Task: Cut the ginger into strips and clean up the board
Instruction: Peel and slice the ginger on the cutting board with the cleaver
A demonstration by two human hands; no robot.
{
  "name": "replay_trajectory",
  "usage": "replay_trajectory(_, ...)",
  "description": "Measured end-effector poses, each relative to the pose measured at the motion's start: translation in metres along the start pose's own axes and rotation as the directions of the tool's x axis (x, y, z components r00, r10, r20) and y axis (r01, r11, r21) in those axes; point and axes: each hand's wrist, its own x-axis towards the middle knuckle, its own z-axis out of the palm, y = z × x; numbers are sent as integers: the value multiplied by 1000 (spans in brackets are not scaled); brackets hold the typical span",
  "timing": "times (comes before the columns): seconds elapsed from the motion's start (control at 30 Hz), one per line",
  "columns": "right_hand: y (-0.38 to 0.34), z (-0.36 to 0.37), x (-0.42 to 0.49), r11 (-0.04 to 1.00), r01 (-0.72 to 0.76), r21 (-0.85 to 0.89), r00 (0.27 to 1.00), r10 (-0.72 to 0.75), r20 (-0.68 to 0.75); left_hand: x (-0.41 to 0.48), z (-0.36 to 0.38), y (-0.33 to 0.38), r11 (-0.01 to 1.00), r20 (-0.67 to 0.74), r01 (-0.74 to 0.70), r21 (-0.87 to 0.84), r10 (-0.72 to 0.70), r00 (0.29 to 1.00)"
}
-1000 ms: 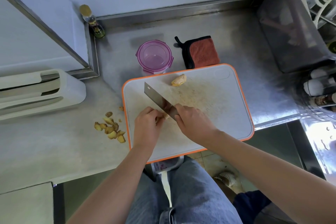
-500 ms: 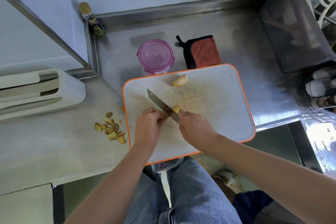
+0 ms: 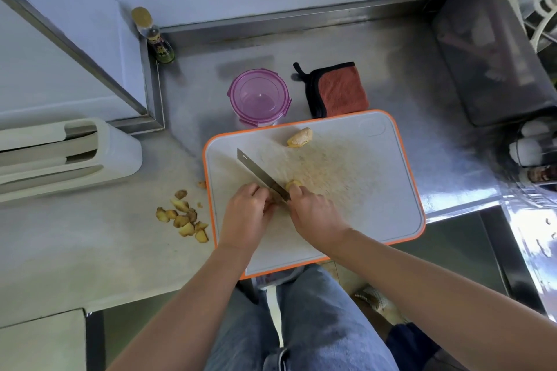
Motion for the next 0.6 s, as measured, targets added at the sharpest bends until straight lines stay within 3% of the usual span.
replay_trajectory(0.23,15,-3,-11,998,64,4,998,-64,-22,1,2,0,998,-9,37,52,-36,999)
replay_trajectory(0.6,4,-4,9,995,26,100,1000,-25,-12,9,1,-1,996,-18,32,84,-30,999)
